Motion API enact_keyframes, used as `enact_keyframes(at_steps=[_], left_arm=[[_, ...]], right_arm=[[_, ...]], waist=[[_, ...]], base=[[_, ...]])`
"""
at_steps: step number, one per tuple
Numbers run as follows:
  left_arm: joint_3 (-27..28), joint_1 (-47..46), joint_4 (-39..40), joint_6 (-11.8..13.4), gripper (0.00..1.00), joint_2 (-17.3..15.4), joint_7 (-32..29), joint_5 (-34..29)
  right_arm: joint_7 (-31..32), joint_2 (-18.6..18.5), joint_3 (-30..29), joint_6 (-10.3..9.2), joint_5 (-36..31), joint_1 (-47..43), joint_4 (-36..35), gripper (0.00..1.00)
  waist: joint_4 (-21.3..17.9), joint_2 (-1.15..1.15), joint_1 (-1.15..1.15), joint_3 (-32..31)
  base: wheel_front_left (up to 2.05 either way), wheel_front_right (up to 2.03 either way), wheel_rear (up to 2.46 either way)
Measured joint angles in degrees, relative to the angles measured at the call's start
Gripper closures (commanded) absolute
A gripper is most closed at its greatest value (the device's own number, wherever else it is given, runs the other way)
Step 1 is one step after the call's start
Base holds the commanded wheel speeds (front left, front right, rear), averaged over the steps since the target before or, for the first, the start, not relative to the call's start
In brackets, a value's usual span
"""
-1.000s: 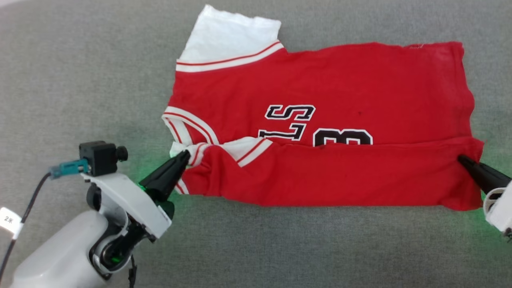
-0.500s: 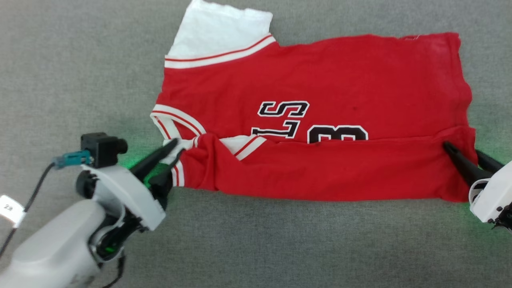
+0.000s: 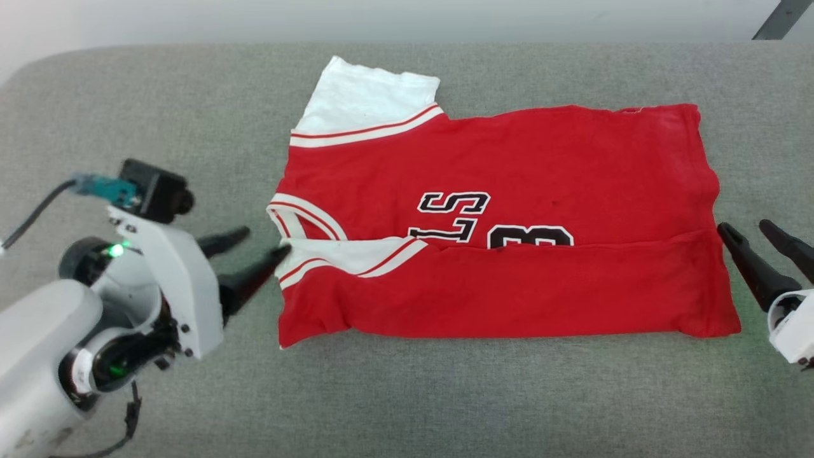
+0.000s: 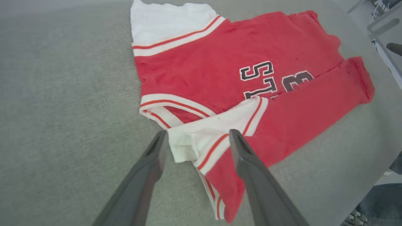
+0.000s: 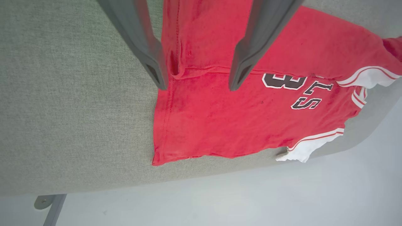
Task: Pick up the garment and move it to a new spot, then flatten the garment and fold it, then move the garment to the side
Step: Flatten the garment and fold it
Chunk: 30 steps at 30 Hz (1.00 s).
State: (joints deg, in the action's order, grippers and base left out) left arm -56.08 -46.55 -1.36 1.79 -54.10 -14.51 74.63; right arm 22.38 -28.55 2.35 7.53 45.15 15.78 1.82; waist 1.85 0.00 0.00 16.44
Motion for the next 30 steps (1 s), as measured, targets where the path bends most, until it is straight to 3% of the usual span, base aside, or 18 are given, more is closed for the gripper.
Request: enact_keyframes(at_steps=[7, 11, 14, 21, 22, 24, 25, 30], left_arm=[[-5.15, -0.54, 7.24, 3.64, 0.0, -1.72, -17.39, 5.23], [-5.14, -0.54, 3.87, 5.13, 0.0, 0.44, -18.25, 7.09], [-5.28, -0.25, -1.13, 4.92, 0.0, 2.36, -18.59, 8.69], [-5.42, 0.16, -11.48, 1.47, 0.01, 5.72, -19.54, 11.09], [-5.17, 0.31, -12.58, 0.86, 0.35, 6.21, -19.29, 11.68], [-4.83, 0.8, -14.28, -0.67, 0.69, 6.7, -19.26, 12.7], [-4.68, 0.91, -14.93, -1.41, 1.0, 6.73, -19.33, 13.25], [-4.15, 1.3, -17.57, -3.87, 1.0, 7.65, -18.86, 14.32]], right_arm=[[-0.05, 1.44, 0.79, 0.0, -0.42, -0.26, -1.15, 0.0], [-0.14, 1.98, 1.16, 0.0, -0.45, -0.23, -1.26, 0.0], [-0.2, 2.2, 1.24, 0.0, -0.46, -0.09, -1.44, 0.0], [0.38, 2.26, 1.48, 0.0, -0.79, 0.04, -2.13, 0.0], [0.63, 2.22, 1.55, 0.0, -0.82, 0.04, -2.27, 0.0], [1.46, 1.57, 1.81, 0.0, -1.36, 0.03, -2.54, 0.0], [2.21, 1.02, 2.24, 0.0, -1.6, 0.03, -2.78, 0.0], [8.95, -3.96, 7.02, 0.0, -3.0, 0.03, -4.64, 0.0]], waist=[[-1.51, 0.0, 0.0, 0.39], [-2.76, 0.0, 0.0, 1.07], [-3.74, 0.0, 0.0, 1.68], [-6.15, 0.0, 0.0, 2.9], [-6.45, 0.0, 0.0, 3.02], [-6.91, 0.0, 0.0, 3.22], [-7.06, 0.0, 0.0, 3.29], [-6.92, 0.0, 0.0, 3.02]], base=[[0.0, 0.0, 0.0], [0.0, 0.0, 0.0], [0.0, 0.0, 0.0], [0.0, 0.0, 0.0], [0.0, 0.0, 0.0], [0.0, 0.0, 0.0], [0.0, 0.0, 0.0], [0.0, 0.0, 0.0]])
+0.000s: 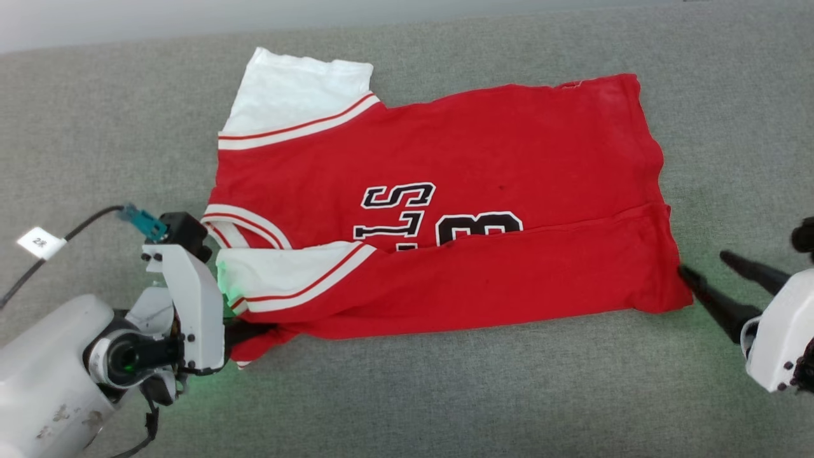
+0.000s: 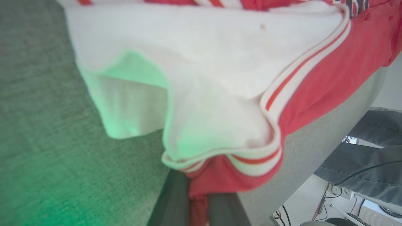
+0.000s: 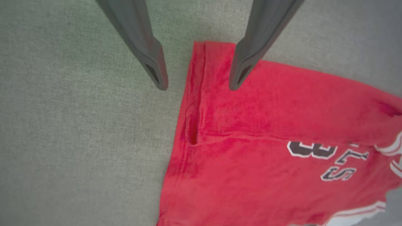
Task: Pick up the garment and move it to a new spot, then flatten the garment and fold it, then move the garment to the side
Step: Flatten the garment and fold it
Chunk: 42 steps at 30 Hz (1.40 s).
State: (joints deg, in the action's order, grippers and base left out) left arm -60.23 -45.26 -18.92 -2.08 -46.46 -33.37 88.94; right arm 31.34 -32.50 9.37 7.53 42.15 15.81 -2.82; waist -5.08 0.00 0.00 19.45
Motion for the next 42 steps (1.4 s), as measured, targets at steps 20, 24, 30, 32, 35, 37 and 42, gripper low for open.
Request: enact_keyframes(at_steps=[20, 24, 30, 32, 35, 37, 42], left_arm=[[-0.27, -1.09, -2.38, -2.97, 1.0, 4.46, 3.02, -2.38], [-0.09, -0.49, -2.9, -3.48, 1.0, 4.89, 4.08, -2.37], [0.11, 2.48, -0.46, -4.01, 1.0, 2.96, 6.69, -2.4], [-0.13, 4.41, 1.7, -4.06, 1.0, 1.64, 7.33, -2.4], [-0.53, 7.32, 5.56, -3.98, 1.0, -1.03, 8.73, -2.66], [-0.74, 9.1, 8.48, -3.53, 1.0, -2.64, 9.78, -3.01], [-1.1, 12.05, 14.37, -1.51, 1.0, -5.44, 11.37, -3.41]], right_arm=[[22.06, -4.85, 13.91, 0.0, -4.13, 12.47, 10.48, 0.0], [20.01, -4.34, 14.93, -0.02, -2.8, 12.99, 11.72, 1.0], [17.22, -4.87, 14.81, 0.01, -1.13, 11.22, 11.52, 1.0], [17.03, -6.08, 14.24, 0.01, -0.34, 9.41, 10.4, 1.0], [16.8, -7.59, 13.0, 0.01, 0.41, 6.39, 8.49, 1.0], [16.84, -8.42, 11.91, 0.01, 0.73, 3.97, 6.99, 1.0], [18.76, -9.93, 9.13, 0.01, 1.29, -2.07, 2.89, 1.0]], waist=[[3.66, 0.0, 0.0, 0.75], [4.05, 0.0, 0.0, 0.27], [4.16, 0.0, 0.0, -1.46], [4.21, 0.0, 0.0, -2.06], [4.33, 0.0, 0.0, -2.76], [4.48, 0.0, 0.0, -3.06], [5.1, 0.0, 0.0, -3.37]], base=[[0.0, 0.0, 0.0], [0.0, 0.0, 0.0], [0.0, 0.0, 0.0], [0.0, 0.0, 0.0], [0.0, 0.0, 0.0], [0.0, 0.0, 0.0], [0.0, 0.0, 0.0]])
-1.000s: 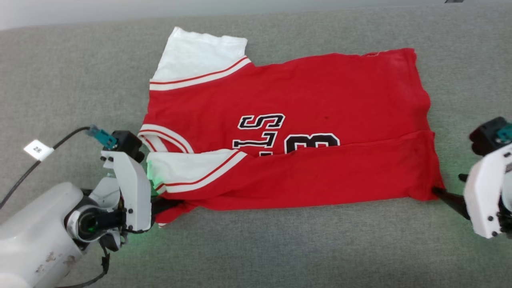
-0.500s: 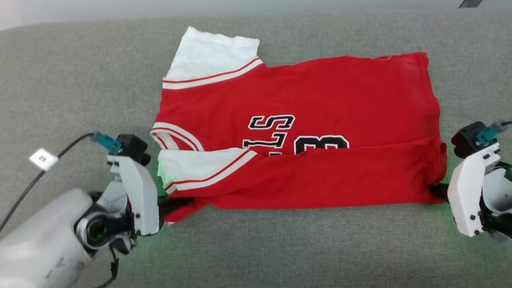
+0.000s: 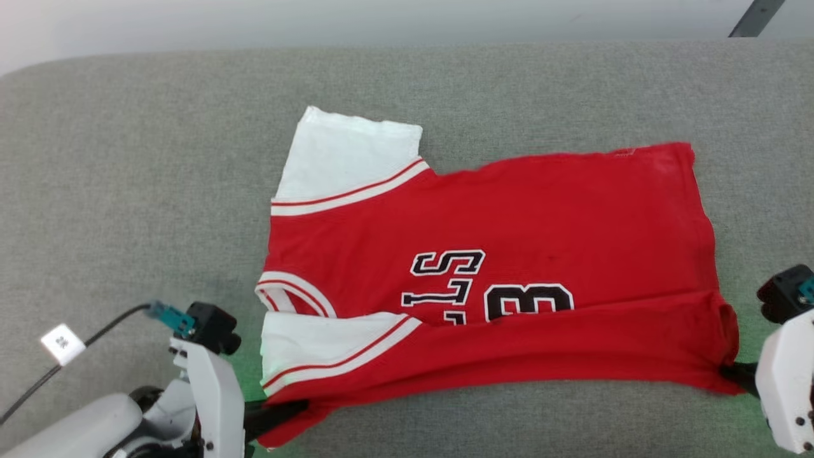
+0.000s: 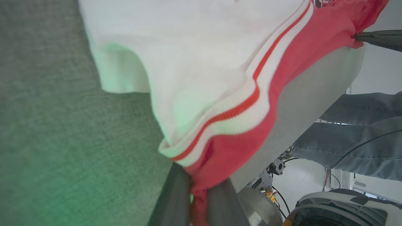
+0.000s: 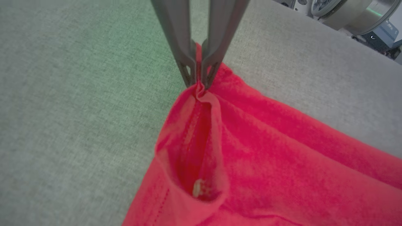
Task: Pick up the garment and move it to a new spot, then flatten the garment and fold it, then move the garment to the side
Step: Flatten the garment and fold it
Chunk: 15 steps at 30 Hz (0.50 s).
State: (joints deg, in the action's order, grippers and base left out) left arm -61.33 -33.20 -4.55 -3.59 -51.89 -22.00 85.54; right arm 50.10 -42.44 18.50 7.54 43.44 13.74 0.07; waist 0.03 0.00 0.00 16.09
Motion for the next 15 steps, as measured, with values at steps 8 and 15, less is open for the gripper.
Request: enact_keyframes(at_steps=[8, 15], left_arm=[[1.62, 2.36, 3.01, 2.59, 0.0, -1.3, 5.5, -0.55], [6.94, 5.66, 7.61, 5.14, 0.0, -5.41, 16.94, 0.08]], right_arm=[[-3.54, 4.69, -9.12, -0.01, -1.9, -4.24, -4.81, 0.0], [-15.99, 10.92, -15.68, -0.01, -6.8, -3.65, -8.75, 0.0]], waist=[[0.25, 0.0, 0.0, -0.73], [0.17, 0.0, 0.0, -0.81]], base=[[0.0, 0.0, 0.0], [0.0, 0.0, 0.0]])
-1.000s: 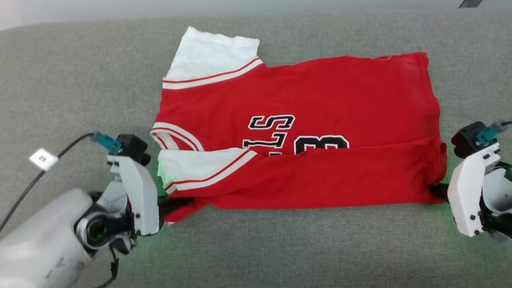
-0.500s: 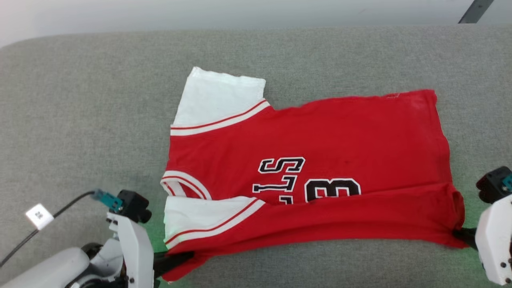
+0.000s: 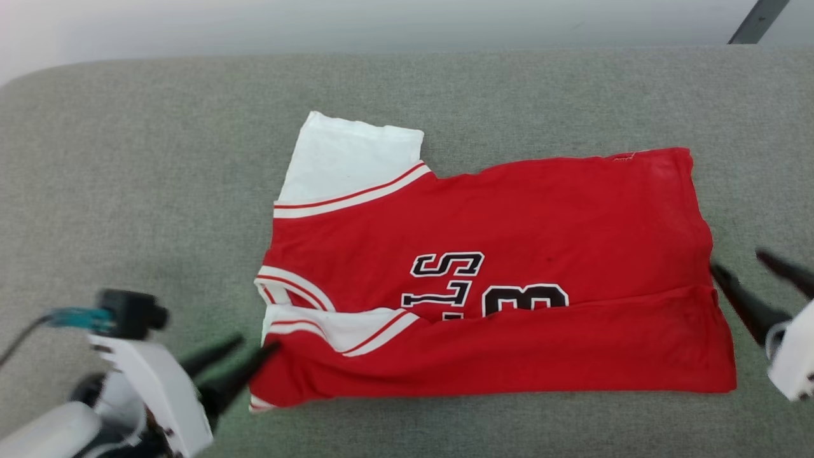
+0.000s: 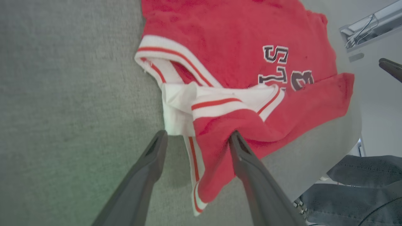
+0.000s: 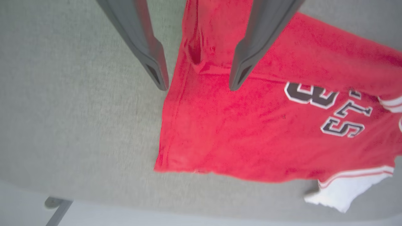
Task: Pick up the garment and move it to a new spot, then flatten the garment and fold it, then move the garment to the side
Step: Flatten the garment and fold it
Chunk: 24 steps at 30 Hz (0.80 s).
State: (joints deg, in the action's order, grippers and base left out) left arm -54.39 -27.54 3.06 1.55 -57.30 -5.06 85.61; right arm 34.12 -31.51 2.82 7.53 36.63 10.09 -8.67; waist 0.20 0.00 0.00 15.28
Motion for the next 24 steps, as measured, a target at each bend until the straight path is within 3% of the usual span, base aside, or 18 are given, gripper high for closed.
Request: enact_keyframes(at_steps=[5, 8, 11, 16, 24], left_arm=[[3.87, 0.98, -0.42, 2.88, 0.0, -0.57, 10.67, -3.0], [5.75, -0.32, -2.07, 4.08, 0.0, 1.25, 16.14, -6.24], [7.67, -4.21, -5.72, 4.26, 0.0, 3.8, 17.93, -8.45], [8.09, -14.64, -15.46, 2.4, 0.0, 9.0, 16.47, -12.27], [4.71, -32.64, -34.98, -1.62, 0.0, 14.45, 6.06, -18.31]], right_arm=[[-13.51, 6.59, 0.65, 0.0, -4.68, 5.21, 3.36, 0.0], [-21.26, 10.07, 1.76, 0.0, -6.2, 8.54, 6.19, 0.0], [-27.17, 12.49, 1.6, 0.0, -7.05, 10.64, 8.68, 0.0], [-34.0, 15.23, -1.82, 0.0, -8.35, 12.71, 10.25, 0.0], [-37.52, 17.53, -4.45, 0.0, -9.39, 12.59, 7.5, 0.0]], waist=[[-0.84, 0.0, 0.0, 0.07], [-1.49, 0.0, 0.0, 0.06], [-2.16, 0.0, 0.0, 0.25], [-3.54, 0.0, 0.0, 1.52], [-8.02, 0.0, 0.0, 4.53]], base=[[0.0, 0.0, 0.0], [0.0, 0.0, 0.0], [0.0, 0.0, 0.0], [0.0, 0.0, 0.0], [0.0, 0.0, 0.0]])
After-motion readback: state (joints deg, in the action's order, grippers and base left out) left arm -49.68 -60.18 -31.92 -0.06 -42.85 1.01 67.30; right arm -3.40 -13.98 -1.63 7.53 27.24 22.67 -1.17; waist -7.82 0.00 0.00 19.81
